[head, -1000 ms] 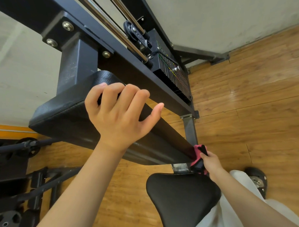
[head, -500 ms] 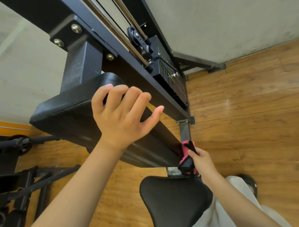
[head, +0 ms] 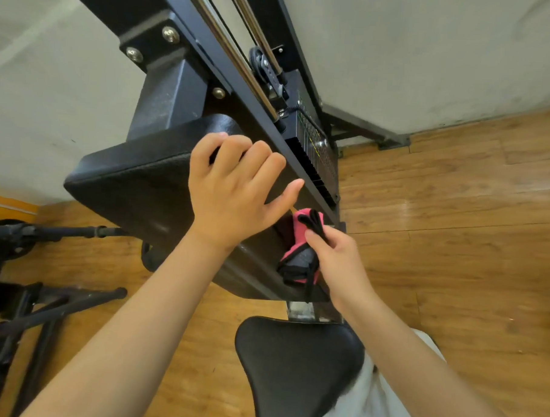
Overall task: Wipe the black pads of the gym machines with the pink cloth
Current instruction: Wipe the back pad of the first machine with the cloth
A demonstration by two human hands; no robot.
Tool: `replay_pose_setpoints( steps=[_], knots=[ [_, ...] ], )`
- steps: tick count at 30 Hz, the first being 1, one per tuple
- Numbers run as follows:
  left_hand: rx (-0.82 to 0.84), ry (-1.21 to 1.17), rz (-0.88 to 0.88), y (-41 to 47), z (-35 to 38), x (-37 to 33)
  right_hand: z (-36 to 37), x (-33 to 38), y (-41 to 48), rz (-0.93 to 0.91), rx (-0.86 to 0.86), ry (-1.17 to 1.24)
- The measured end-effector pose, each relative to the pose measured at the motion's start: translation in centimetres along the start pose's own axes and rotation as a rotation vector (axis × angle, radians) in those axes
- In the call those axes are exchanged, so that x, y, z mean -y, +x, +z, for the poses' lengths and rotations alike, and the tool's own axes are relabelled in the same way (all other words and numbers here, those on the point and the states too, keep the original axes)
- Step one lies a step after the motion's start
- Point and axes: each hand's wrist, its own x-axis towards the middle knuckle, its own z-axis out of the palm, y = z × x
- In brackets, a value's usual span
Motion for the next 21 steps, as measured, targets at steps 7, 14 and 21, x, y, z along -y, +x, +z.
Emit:
replay_pose_setpoints(
  steps=[7, 14, 21],
  knots=[
    [0.094, -0.182, -0.097, 0.8, -1.9, -0.4, 1.1, 4.4, -0.6, -0.120, 0.082, -0.033],
    [0.109, -0.649, -0.458, -0.6, -6.9, -0.8, 1.0, 6.5, -2.6, -0.177, 0.106, -0.001],
    [0.263, -1.201, -1.238, -8.9, -9.3, -6.0, 1.5, 2.0, -4.2, -0.054, -0.084, 0.106]
  ],
)
